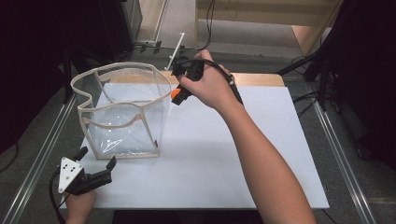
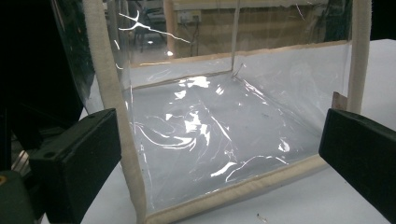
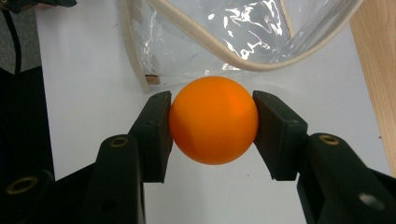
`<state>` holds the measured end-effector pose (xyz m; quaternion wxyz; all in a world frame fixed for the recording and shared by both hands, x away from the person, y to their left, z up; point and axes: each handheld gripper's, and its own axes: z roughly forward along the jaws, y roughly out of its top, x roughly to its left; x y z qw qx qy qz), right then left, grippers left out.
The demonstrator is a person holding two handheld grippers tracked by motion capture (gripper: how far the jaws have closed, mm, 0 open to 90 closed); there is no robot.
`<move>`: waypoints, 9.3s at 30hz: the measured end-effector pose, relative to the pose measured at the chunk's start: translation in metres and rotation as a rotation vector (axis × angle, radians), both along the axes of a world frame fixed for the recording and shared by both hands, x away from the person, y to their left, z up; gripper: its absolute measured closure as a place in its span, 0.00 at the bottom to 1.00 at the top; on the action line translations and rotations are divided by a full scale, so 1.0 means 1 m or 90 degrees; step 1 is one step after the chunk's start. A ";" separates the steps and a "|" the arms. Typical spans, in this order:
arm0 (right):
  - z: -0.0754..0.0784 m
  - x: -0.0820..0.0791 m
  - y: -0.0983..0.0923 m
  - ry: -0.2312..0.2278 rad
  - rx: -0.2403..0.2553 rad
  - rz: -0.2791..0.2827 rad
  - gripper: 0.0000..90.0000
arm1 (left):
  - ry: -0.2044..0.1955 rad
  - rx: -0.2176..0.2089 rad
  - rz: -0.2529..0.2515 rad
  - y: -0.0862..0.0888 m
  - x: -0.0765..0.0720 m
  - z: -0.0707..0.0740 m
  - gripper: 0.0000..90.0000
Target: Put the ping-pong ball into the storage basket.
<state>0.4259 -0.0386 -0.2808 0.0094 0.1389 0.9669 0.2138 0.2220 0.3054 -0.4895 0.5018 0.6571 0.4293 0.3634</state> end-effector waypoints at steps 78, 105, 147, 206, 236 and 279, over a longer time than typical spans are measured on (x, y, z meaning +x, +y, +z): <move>-0.004 0.038 0.057 0.012 -0.039 -0.089 0.52 | 0.005 -0.007 -0.010 0.002 0.001 0.001 0.00; 0.002 0.002 0.016 -0.032 0.003 -0.084 0.00 | 0.007 -0.006 -0.009 0.001 0.001 0.001 0.00; -0.067 -0.039 -0.052 -0.031 0.018 -0.098 0.00 | 0.008 0.000 -0.007 0.001 0.000 0.001 0.00; -0.147 -0.104 -0.175 -0.051 0.147 -0.251 0.00 | 0.009 0.004 -0.006 0.001 0.001 0.000 0.00; -0.174 -0.150 -0.234 -0.106 0.240 -0.321 0.00 | 0.009 0.012 -0.003 -0.001 0.000 0.000 0.00; -0.216 -0.186 -0.277 -0.154 0.372 -0.380 0.00 | 0.001 0.010 0.000 0.000 -0.002 0.000 0.00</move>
